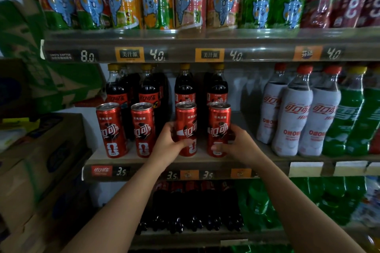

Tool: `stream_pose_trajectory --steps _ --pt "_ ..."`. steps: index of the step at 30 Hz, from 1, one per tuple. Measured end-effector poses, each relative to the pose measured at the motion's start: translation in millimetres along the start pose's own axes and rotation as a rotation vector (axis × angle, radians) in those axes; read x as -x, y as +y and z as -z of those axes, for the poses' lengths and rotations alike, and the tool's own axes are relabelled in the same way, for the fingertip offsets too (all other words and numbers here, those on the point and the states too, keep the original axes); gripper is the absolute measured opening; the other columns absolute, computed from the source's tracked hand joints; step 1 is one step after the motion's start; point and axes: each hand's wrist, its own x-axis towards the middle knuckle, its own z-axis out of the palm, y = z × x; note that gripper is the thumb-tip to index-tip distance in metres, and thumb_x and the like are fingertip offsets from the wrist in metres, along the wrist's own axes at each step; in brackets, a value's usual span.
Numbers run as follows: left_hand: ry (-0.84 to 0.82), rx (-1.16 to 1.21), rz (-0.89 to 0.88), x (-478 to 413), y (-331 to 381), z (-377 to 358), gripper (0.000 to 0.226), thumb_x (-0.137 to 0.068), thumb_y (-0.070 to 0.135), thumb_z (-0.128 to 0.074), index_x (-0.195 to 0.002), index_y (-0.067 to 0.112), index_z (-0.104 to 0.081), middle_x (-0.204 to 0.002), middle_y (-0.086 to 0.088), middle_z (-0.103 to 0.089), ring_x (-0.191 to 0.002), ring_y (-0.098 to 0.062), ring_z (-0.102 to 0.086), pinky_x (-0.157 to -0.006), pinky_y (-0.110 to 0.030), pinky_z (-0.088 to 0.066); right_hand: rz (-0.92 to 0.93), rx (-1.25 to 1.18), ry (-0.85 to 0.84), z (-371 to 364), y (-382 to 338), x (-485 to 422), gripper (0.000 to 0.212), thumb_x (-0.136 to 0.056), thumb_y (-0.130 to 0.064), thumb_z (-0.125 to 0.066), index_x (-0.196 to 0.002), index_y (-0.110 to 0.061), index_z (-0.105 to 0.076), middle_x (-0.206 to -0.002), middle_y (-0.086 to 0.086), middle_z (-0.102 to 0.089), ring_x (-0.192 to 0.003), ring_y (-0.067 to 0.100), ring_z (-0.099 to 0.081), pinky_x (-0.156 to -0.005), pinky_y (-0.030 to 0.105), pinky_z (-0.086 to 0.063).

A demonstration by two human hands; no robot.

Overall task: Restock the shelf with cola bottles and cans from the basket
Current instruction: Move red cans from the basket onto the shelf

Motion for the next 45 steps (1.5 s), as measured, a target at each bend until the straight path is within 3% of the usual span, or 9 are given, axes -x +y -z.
stream_pose_trajectory --steps 2,9,13,25,45 --pt "-0.003 -0.043 -0.007 -1.2 -0.7 2.5 0.062 -0.084 0.022 -0.071 -0.137 0.023 -0.04 -0.132 0.005 -0.053 -0.123 -0.014 -0.048 -0.105 -0.037 -0.037 0.0 -0.007 0.003 1.2 1.2 1.0 0.077 -0.07 -0.022 -0.084 -0.137 -0.019 -0.044 -0.126 -0.004 -0.059 -0.104 0.007 -0.054 -0.074 0.014 -0.041" --pt "-0.019 -0.057 -0.027 -1.1 -7.6 6.4 0.063 -0.086 0.022 -0.068 -0.14 0.023 -0.037 -0.135 0.004 -0.053 -0.127 -0.015 -0.048 -0.109 -0.043 -0.037 -0.014 -0.006 0.025 2.1 4.2 2.1 0.077 -0.069 -0.025 -0.084 -0.135 -0.021 -0.044 -0.127 -0.004 -0.06 -0.111 0.011 -0.057 -0.097 0.034 -0.047" --pt "-0.033 -0.067 -0.035 -1.2 -8.3 7.0 0.058 -0.088 0.02 -0.066 -0.139 0.021 -0.038 -0.134 0.003 -0.054 -0.126 -0.015 -0.049 -0.109 -0.04 -0.037 -0.007 -0.01 0.026 1.1 6.6 3.6 0.079 -0.068 -0.029 -0.085 -0.136 -0.02 -0.045 -0.126 -0.004 -0.062 -0.115 0.015 -0.059 -0.101 0.045 -0.048" --pt "-0.064 -0.086 -0.046 1.8 -6.5 8.0 0.055 -0.093 0.015 -0.059 -0.142 0.02 -0.035 -0.14 0.001 -0.05 -0.131 -0.016 -0.045 -0.11 -0.037 -0.034 -0.012 -0.019 0.013 1.1 7.1 4.8 0.077 -0.071 -0.027 -0.083 -0.136 -0.017 -0.045 -0.128 0.0 -0.062 -0.117 0.019 -0.059 -0.102 0.048 -0.047" --pt "-0.07 -0.096 -0.027 -0.3 -8.9 8.6 0.059 -0.094 0.018 -0.058 -0.146 0.021 -0.031 -0.148 0.0 -0.043 -0.137 -0.019 -0.039 -0.114 -0.047 -0.031 -0.003 0.023 0.032 -2.4 10.2 4.5 0.077 -0.073 -0.03 -0.082 -0.138 -0.019 -0.043 -0.13 0.0 -0.06 -0.12 0.019 -0.058 -0.103 0.048 -0.047"
